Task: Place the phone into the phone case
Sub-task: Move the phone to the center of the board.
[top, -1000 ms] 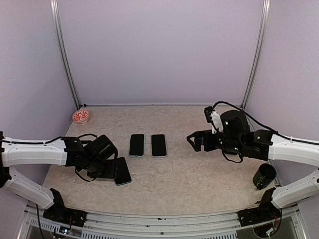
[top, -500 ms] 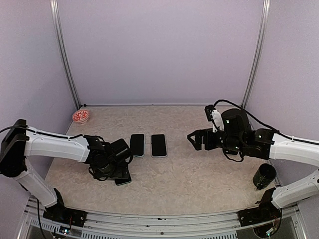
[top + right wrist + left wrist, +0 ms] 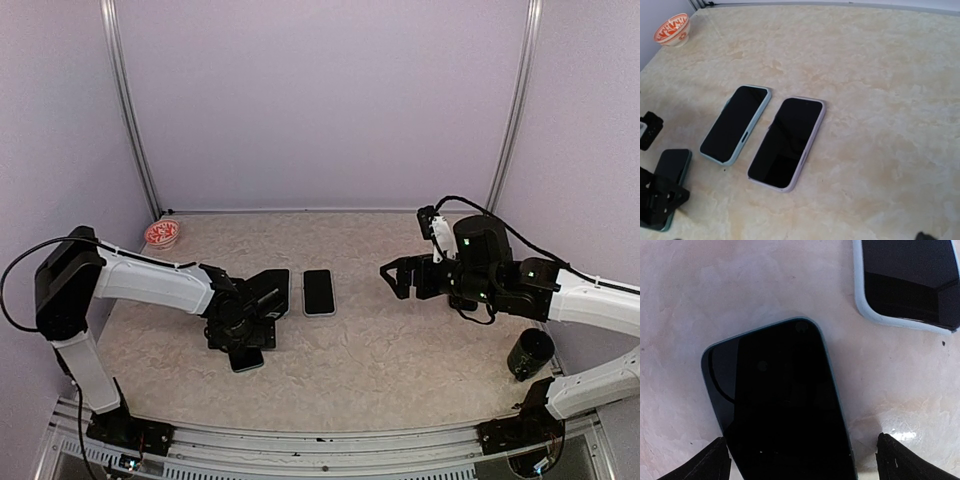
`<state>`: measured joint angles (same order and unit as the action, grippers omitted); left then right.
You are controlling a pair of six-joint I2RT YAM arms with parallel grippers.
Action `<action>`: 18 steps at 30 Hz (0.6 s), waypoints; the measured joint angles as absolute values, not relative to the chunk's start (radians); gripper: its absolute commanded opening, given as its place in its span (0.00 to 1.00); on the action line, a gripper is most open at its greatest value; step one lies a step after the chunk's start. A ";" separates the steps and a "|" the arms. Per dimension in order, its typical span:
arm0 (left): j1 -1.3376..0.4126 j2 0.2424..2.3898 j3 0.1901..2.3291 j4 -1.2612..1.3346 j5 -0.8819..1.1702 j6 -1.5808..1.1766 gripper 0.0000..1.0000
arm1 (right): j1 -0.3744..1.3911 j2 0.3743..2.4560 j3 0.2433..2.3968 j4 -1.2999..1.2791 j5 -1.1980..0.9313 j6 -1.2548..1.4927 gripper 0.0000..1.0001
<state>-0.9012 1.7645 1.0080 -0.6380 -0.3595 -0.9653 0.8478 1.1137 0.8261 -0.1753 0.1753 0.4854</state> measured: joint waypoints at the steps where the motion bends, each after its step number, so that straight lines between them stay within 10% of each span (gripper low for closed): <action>1: -0.900 1.768 1.014 -0.636 -0.357 -0.960 0.99 | 0.848 1.114 0.826 -0.175 0.176 0.484 0.99; 18: -0.894 1.750 0.980 -0.605 -0.363 -0.986 0.98 | 0.848 1.134 0.826 -0.174 0.175 0.468 1.00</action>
<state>-0.8936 1.7504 0.9802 -0.6048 -0.3626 -0.9863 0.8478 1.1339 0.8261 -0.1741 0.1753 0.4679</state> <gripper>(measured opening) 0.969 0.995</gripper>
